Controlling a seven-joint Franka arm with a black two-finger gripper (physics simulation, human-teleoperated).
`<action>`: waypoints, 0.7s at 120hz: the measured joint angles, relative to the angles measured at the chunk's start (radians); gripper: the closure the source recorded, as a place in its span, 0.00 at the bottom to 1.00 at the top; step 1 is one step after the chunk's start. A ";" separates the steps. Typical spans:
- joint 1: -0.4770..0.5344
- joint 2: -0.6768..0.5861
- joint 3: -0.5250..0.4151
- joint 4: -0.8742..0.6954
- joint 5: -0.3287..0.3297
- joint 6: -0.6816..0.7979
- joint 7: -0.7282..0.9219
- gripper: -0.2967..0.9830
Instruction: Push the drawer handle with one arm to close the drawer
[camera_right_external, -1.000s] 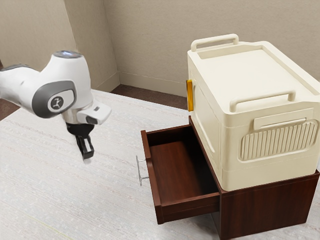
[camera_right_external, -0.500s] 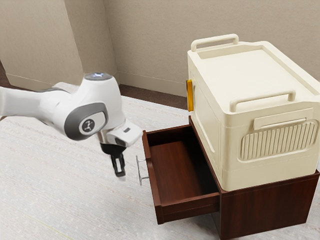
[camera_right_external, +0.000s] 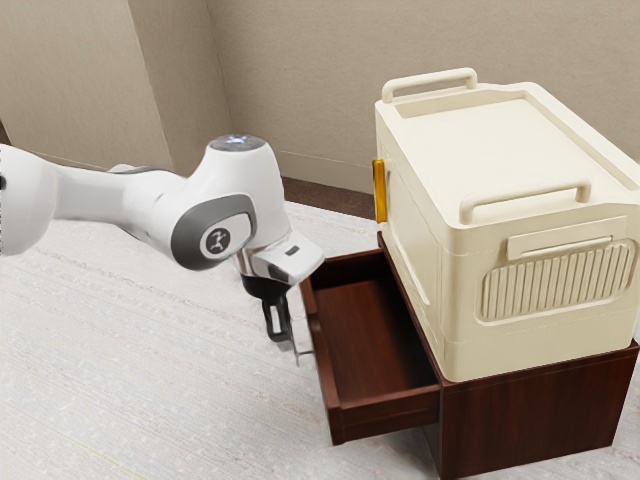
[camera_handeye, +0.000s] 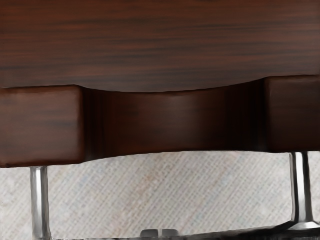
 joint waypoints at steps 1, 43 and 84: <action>0.001 0.002 -0.001 0.002 -0.001 0.001 0.001 0.85; 0.009 0.089 -0.055 0.084 -0.034 0.077 0.021 0.84; 0.001 0.166 -0.094 0.161 -0.044 0.152 0.033 0.85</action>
